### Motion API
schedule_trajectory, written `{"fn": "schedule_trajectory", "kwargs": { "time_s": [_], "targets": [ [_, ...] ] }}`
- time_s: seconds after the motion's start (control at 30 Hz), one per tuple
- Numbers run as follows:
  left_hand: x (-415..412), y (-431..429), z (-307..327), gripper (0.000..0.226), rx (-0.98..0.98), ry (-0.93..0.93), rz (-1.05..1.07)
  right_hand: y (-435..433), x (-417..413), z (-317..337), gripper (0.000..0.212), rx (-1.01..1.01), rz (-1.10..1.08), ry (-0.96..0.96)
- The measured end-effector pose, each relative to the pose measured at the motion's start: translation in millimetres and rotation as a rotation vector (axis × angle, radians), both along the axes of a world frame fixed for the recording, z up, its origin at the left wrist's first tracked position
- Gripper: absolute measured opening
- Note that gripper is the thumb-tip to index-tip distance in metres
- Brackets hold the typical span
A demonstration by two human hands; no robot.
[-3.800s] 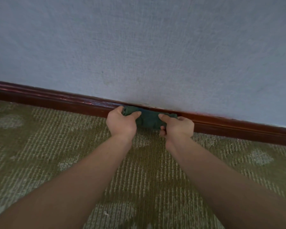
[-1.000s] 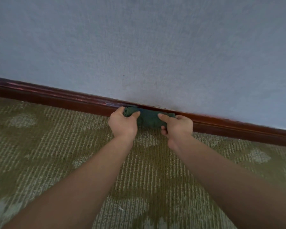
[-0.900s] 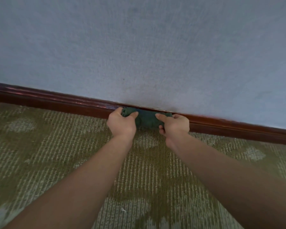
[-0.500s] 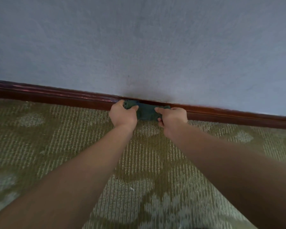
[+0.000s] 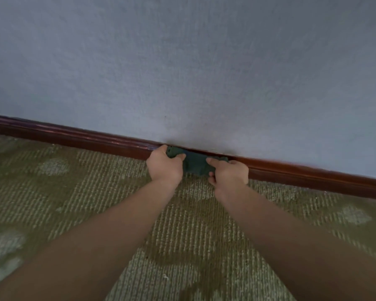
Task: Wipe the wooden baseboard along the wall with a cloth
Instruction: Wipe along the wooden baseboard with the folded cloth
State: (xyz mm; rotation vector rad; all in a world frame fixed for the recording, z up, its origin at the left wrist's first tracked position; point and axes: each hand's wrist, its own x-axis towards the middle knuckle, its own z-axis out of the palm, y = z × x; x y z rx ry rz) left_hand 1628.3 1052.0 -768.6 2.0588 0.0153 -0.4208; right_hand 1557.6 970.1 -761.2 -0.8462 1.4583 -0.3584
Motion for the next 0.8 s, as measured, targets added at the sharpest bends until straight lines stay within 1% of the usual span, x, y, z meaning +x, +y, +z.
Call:
{"fn": "schedule_trajectory", "kwargs": {
  "time_s": [0.2,0.27,0.37,0.47,0.57,0.63,0.73,0.8],
  "targets": [
    [1,-3,1,0.009,0.038,0.034,0.034,2,-1,-2,0.031,0.03,0.003,-0.036],
    [1,-5,5,0.008,0.102,0.047,0.049,0,1,1,0.026,0.082,0.001,-0.024],
    [-2,-11,7,0.008,0.195,0.03,0.049,-3,4,6,0.029,0.151,-0.048,-0.008],
    [-1,-13,8,0.013,0.222,0.049,0.07,-5,5,8,0.029,0.182,-0.039,-0.008],
    [1,-11,10,0.009,0.192,0.085,0.08,-5,5,7,0.03,0.215,-0.024,0.009],
    [-1,-11,11,0.009,0.148,0.098,0.111,-4,6,7,0.032,0.247,-0.062,-0.001],
    [-4,-11,8,0.01,0.09,0.103,0.151,-3,5,5,0.031,0.225,-0.087,-0.002],
    [-3,-10,3,0.009,0.053,0.078,0.14,-3,3,3,0.03,0.2,-0.089,-0.015]
  ]
}}
